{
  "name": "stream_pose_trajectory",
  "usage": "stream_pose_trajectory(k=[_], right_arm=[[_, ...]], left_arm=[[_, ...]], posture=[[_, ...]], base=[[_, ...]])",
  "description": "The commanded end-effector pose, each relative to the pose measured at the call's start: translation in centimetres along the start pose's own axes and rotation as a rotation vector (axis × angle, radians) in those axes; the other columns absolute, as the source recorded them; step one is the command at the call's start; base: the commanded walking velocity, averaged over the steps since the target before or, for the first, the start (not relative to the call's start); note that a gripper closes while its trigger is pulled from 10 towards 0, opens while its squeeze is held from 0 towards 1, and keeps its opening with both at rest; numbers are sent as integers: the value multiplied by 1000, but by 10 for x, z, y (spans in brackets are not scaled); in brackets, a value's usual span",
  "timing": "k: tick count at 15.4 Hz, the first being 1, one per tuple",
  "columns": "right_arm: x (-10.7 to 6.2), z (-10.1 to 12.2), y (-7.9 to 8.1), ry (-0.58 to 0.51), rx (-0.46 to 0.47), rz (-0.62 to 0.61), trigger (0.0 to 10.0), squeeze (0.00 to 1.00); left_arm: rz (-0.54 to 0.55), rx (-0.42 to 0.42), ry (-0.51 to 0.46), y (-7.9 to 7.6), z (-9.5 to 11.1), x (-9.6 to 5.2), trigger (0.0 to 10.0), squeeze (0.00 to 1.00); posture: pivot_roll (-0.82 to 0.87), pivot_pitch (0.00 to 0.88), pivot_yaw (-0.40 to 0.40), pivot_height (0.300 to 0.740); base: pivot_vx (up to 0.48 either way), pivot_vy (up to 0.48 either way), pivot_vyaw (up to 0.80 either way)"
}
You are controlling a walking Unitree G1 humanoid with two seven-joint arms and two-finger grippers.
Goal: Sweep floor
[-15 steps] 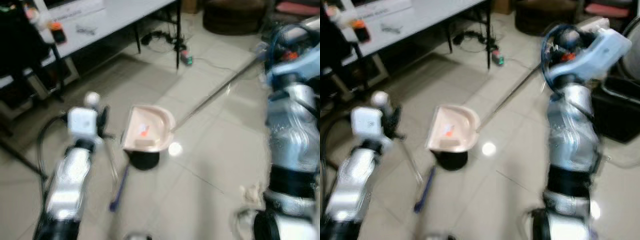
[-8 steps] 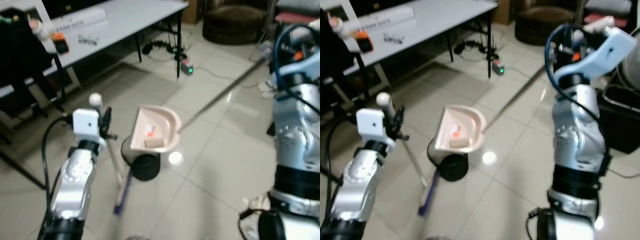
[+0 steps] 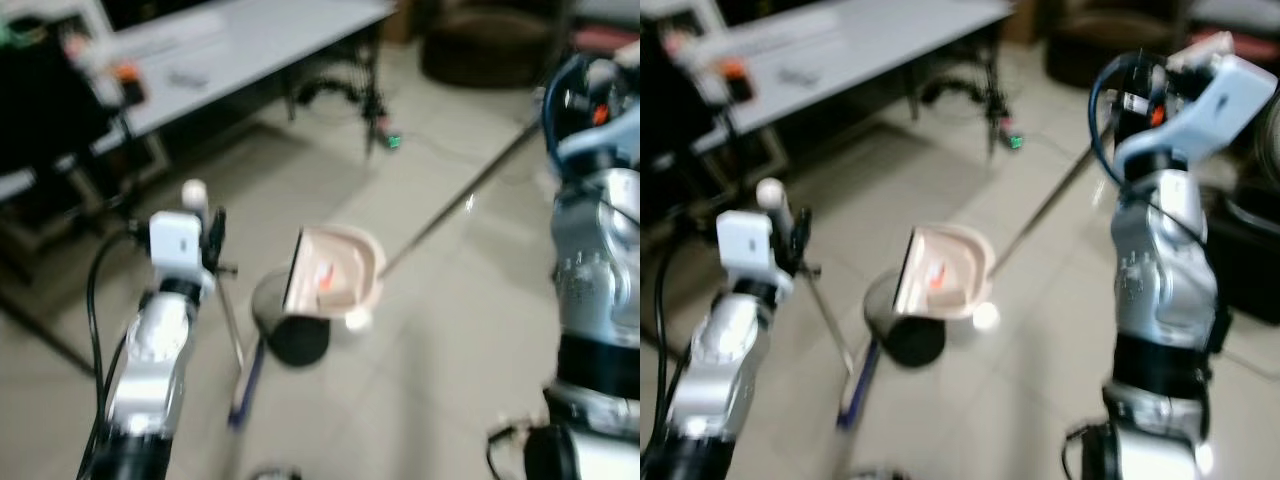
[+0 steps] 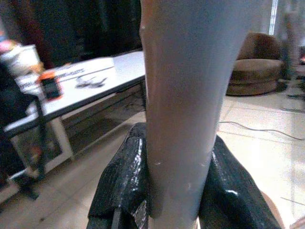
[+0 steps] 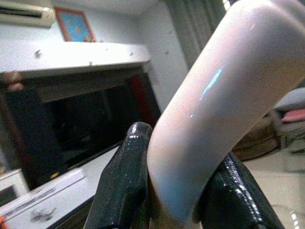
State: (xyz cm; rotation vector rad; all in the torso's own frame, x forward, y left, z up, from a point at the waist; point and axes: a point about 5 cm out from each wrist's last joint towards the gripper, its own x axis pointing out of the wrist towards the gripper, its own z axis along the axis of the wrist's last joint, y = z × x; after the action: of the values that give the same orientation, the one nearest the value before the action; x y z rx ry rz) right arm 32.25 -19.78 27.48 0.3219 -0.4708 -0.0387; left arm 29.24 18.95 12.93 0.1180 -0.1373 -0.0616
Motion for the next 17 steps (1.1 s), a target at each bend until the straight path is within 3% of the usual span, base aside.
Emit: stream_pose_trajectory(k=[1,10,17], right_arm=[[2,9,10,-49,71,31,10000,0],[-1,9,6,-49,60,11,10000,0],[-3,9,7,-83,-38,41,10000,0]], left_arm=[[7,17,-35,3,9,3,10000,0],[-13,9,-28,0,8,4,10000,0],[-20,-26,-3,-2,5,3,10000,0]], posture=[[-13,46,86,740],[-13,54,92,740],[-13,61,93,740]], base=[[368,0,0],[367,0,0],[0,0,0]])
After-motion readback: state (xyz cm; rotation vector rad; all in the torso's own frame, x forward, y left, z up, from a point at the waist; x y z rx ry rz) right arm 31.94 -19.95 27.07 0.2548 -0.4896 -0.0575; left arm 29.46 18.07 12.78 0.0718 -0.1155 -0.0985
